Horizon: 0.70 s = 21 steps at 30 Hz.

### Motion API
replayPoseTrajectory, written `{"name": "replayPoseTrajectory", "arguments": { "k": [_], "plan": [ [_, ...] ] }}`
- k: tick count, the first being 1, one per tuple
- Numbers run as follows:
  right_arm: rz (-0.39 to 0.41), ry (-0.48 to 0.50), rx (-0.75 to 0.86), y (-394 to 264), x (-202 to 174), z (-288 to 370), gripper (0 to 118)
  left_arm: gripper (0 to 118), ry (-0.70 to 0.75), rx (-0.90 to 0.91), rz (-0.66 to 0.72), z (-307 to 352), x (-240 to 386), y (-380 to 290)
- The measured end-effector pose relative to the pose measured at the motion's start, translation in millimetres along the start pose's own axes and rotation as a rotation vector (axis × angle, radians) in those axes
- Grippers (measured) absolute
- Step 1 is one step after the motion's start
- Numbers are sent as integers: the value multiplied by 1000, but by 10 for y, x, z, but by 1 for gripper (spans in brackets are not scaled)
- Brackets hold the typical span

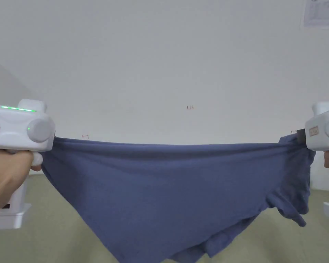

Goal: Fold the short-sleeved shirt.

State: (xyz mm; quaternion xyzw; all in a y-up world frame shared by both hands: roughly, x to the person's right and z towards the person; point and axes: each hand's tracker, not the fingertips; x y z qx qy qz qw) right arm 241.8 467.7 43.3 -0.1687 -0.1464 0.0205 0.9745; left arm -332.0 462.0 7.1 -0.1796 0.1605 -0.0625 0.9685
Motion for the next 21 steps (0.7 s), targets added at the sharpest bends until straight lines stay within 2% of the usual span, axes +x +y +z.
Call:
{"name": "replayPoseTrajectory", "arguments": {
  "k": [6,9,11,15,17,21],
  "plan": [
    [6,11,-104,-758,-116,-383,4,3,-36,-106,-7,-360,132,-771],
    [0,31,-196,-1344,-96,-395,4,3,-78,-116,22,-306,143,-1354],
    [2,55,-232,-1739,-39,-310,4,3,-105,-178,-27,-243,146,-1737],
    [-48,79,-298,-2474,114,91,4,3,-150,-285,-47,4,14,-2425],
    [-67,95,-329,-2815,206,390,4,3,-167,-332,-12,205,-127,-2732],
    [-59,143,-397,-3399,484,942,4,3,-195,-395,-23,594,-419,-3234]
  ]
}}
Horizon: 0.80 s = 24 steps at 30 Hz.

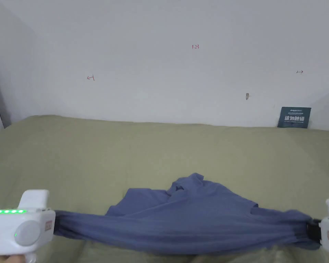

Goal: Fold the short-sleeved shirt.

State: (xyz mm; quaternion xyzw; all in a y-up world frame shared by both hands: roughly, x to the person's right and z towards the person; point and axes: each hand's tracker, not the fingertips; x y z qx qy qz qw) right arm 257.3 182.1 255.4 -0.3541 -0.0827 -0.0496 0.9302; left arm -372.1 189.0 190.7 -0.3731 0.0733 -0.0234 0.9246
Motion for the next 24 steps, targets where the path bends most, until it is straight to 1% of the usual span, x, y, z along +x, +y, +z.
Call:
{"name": "replayPoseTrajectory", "arguments": {
  "k": [4,7,10,11,13,15,21,22,23,24],
  "plan": [
    [-49,8,-11,-664,166,373,4,3,-40,-51,20,378,-198,-606],
    [-52,16,-29,-1055,264,608,4,3,-47,-74,16,621,-291,-988],
    [-85,16,-50,-1307,375,712,4,3,-80,-125,19,727,-341,-1297],
    [-87,25,-61,-1387,361,757,4,3,-81,-128,14,729,-352,-1390],
    [-93,17,-65,-1461,345,744,4,3,-83,-141,16,692,-359,-1489],
    [-81,10,-74,-1504,308,708,4,3,-95,-143,34,634,-372,-1567],
    [-96,-6,-78,-1507,305,638,5,3,-115,-148,86,589,-409,-1595],
    [-97,-5,-79,-1504,305,636,8,4,-129,-142,91,619,-402,-1595],
    [-100,-9,-83,-1500,296,643,21,16,-144,-129,89,638,-415,-1592],
    [-104,-17,-82,-1495,288,655,50,47,-163,-119,85,653,-424,-1584]
  ]
}}
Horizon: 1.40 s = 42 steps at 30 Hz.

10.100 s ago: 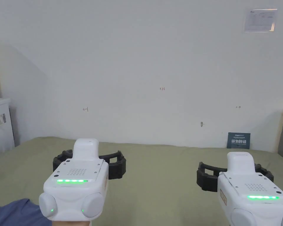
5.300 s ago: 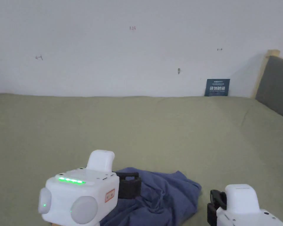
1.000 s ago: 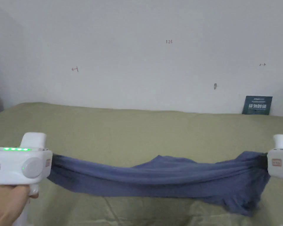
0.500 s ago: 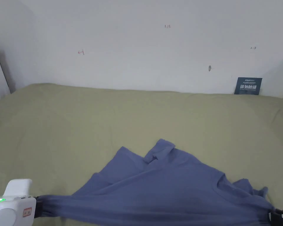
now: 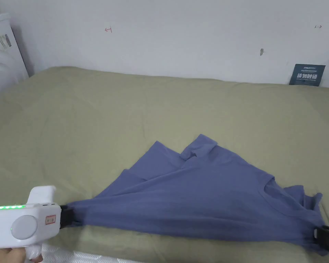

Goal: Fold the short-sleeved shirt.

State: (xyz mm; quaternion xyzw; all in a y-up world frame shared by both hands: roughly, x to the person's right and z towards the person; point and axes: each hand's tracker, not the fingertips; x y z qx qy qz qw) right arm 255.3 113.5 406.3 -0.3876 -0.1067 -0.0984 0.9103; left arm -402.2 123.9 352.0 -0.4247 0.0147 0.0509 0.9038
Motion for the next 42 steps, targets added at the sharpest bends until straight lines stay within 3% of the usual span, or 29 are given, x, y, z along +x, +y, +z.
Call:
{"name": "replayPoseTrajectory", "arguments": {
  "k": [1,2,3,5,8,9,11,13,16,17,18,19,20,21,24,29,30,31,32,33,34,35,36,37,42],
  "plan": [
    [-6,-6,5,1,1,4,104,102,-6,-2,0,8,-8,10],
    [-13,-9,-2,8,-9,4,117,118,6,-7,-4,-17,-16,6],
    [-42,29,100,22,-33,21,111,118,21,23,-20,40,-23,-7],
    [-20,23,21,34,-84,5,112,118,49,50,-42,147,-58,11],
    [35,53,41,-1,-295,154,109,113,63,47,-35,286,-129,17],
    [71,75,36,-11,-380,197,93,101,69,58,-43,360,-164,-12],
    [130,123,58,-28,-561,325,0,0,72,74,-40,454,-215,-28],
    [177,89,133,-113,-778,385,0,0,99,82,-20,429,-293,-85],
    [194,212,62,-180,-967,318,0,0,1,22,6,361,-334,-86],
    [202,207,64,-213,-1021,303,0,3,-2,20,5,340,-334,-80],
    [220,220,60,-247,-1079,276,0,23,-7,12,4,285,-291,-67],
    [236,232,52,-223,-1182,277,0,82,-14,3,5,240,-289,-38],
    [247,238,45,-239,-1231,257,0,109,-37,-17,5,182,-297,-1],
    [250,242,41,-261,-1260,233,0,118,-53,-80,-8,75,-287,44],
    [261,267,15,-271,-1377,204,0,118,77,-77,-73,-210,-224,126],
    [287,277,-22,-288,-1434,109,0,118,103,-150,-53,-625,-183,194],
    [293,277,-28,-273,-1419,92,0,112,101,-172,-57,-650,-173,154],
    [295,272,-28,-220,-1467,91,0,90,63,-168,-66,-623,-151,110],
    [296,271,-26,-183,-1457,76,0,87,63,-153,-72,-587,-128,91],
    [296,270,-24,-126,-1446,43,0,71,85,-138,-112,-530,-92,112],
    [294,264,-22,-47,-1457,-22,0,24,68,-160,-104,-462,-97,147],
    [300,261,-24,56,-1522,-87,0,0,57,-140,-78,-417,-103,165],
    [320,254,-11,174,-1574,-169,0,0,-25,-89,-31,-411,-78,167],
    [335,242,15,277,-1606,-244,0,0,47,-133,-47,-440,-50,174],
    [314,204,5,1077,-1729,-943,0,0,39,-142,-39,-529,-82,181]
  ]
}}
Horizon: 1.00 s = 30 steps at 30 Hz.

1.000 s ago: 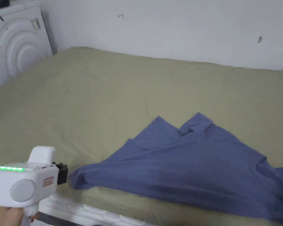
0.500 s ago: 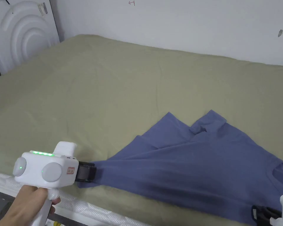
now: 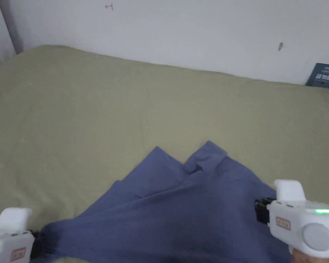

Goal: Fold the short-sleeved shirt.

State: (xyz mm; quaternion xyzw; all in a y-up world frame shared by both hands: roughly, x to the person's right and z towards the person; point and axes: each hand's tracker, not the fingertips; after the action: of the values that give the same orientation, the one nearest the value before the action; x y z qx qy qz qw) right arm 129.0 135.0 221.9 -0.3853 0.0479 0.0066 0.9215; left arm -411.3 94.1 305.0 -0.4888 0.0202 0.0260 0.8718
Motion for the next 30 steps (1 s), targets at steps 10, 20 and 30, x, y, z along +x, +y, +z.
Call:
{"name": "replayPoseTrajectory", "arguments": {
  "k": [10,20,30],
  "plan": [
    [121,-85,-147,1081,293,-1465,94,0,-23,-10,8,30,36,5],
    [98,-54,-217,1058,94,-1462,0,1,-19,-26,-6,12,17,40],
    [179,-68,160,1646,212,971,0,1,-79,200,43,1142,113,686]
  ]
}}
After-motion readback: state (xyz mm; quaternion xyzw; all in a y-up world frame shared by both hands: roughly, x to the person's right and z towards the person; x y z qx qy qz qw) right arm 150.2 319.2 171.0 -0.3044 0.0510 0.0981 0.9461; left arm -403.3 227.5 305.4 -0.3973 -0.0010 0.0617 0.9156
